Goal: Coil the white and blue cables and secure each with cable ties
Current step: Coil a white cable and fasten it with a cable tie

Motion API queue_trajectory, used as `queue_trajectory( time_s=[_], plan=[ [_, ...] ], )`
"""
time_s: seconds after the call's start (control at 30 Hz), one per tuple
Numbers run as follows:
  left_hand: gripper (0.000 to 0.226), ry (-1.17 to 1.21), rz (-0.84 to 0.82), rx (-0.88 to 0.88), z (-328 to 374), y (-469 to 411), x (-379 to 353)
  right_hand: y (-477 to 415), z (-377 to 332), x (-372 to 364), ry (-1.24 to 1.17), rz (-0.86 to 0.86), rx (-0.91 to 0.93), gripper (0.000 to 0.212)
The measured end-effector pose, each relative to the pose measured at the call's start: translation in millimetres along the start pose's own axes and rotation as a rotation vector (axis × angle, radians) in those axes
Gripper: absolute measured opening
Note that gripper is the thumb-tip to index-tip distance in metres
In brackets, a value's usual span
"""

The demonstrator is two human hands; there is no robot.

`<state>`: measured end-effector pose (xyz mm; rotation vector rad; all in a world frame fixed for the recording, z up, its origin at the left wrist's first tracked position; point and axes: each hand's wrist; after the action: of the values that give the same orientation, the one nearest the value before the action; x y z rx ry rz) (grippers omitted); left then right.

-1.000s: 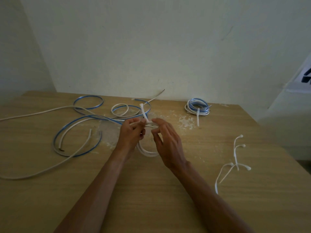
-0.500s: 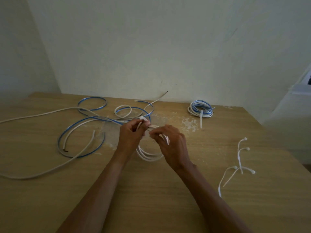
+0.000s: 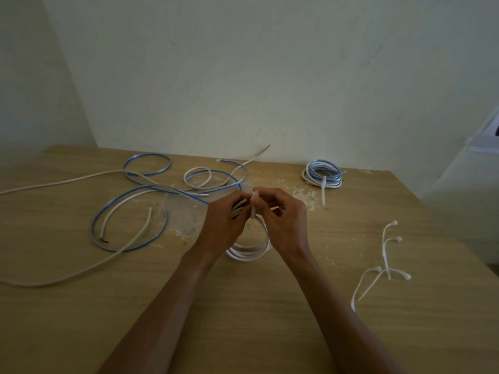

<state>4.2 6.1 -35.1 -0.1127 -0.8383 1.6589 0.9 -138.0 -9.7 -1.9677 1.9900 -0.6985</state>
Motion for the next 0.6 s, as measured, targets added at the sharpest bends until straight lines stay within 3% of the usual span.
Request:
queue_trajectory(
  time_s=[0.17, 0.3, 0.37, 0.6],
  plan=[
    [0.012, -0.037, 0.016, -0.038, -0.3, 1.1, 1.2, 0.5, 1.3, 1.8, 0.097, -0.104, 0.089, 0.016],
    [0.038, 0.161, 0.086, 0.192, 4.2, 2.8, -1.5, -2.8, 7.7, 3.5, 0.044, 0.059, 0.019, 0.013],
    [0.042, 0.230, 0.122, 0.227, 6.0, 3.8, -2.5, -3.3, 11.8, 4.9, -0.026, 0.050, -0.049, 0.013],
    [0.013, -0.021, 0.224, -0.045, 0.5, 6.2, -8.0, -2.0, 9.4, 6.5, -0.152, 0.060, -0.058, 0.008]
  ],
)
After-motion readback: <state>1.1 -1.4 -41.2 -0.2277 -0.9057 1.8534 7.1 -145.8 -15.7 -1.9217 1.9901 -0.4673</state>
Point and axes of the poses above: each hand's wrist, its own y-axis away from the middle knuckle, its own x-axis out of the back of the hand, z = x × y, and after that the axes turned 1 degree about x, right-handed
